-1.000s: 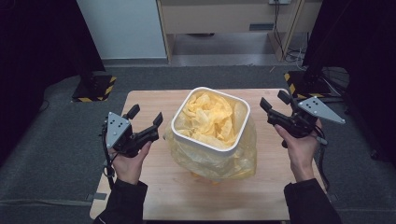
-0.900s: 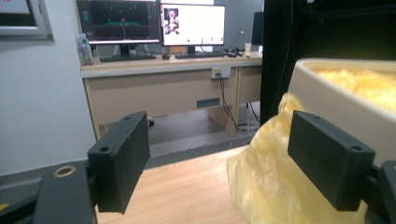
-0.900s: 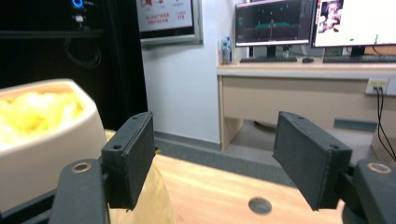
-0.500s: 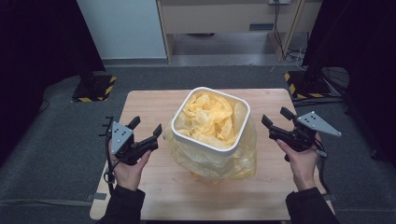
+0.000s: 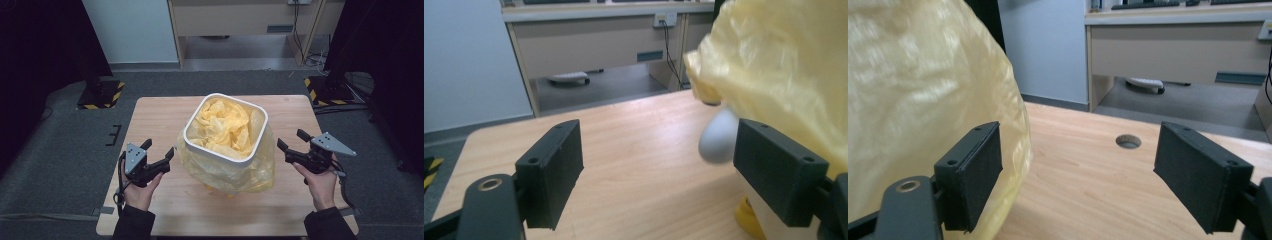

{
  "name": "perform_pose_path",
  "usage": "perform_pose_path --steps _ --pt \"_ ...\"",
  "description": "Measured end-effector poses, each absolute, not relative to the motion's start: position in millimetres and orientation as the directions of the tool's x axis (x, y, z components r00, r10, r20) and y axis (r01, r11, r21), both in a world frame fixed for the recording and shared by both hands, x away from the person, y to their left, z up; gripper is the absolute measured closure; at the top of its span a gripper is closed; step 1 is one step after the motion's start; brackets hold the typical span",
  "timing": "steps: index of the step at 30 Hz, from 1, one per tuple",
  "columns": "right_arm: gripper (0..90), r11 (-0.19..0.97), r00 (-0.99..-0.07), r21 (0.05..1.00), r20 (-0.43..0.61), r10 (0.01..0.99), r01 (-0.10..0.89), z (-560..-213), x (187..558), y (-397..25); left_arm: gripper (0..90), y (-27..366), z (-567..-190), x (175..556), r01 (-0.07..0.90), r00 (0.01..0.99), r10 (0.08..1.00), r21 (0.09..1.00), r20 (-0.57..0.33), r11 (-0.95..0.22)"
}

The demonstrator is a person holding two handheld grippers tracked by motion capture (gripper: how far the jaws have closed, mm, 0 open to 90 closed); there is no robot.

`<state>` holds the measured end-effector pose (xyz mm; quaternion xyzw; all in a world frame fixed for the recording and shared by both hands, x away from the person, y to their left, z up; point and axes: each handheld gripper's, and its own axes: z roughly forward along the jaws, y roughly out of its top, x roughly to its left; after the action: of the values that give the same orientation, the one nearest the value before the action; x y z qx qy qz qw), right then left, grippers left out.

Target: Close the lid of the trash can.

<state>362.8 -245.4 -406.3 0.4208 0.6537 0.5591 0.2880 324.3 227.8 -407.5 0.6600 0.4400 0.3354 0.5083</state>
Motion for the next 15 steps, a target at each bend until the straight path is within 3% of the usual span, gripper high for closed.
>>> perform_pose_path --steps 15 --pt "17.6 0.114 -0.485 0.931 0.074 0.872 0.347 -444.5 360.0 -255.1 15.5 227.8 -448.8 321.5 0.353 0.414 0.91 0.918 0.021 -0.181"
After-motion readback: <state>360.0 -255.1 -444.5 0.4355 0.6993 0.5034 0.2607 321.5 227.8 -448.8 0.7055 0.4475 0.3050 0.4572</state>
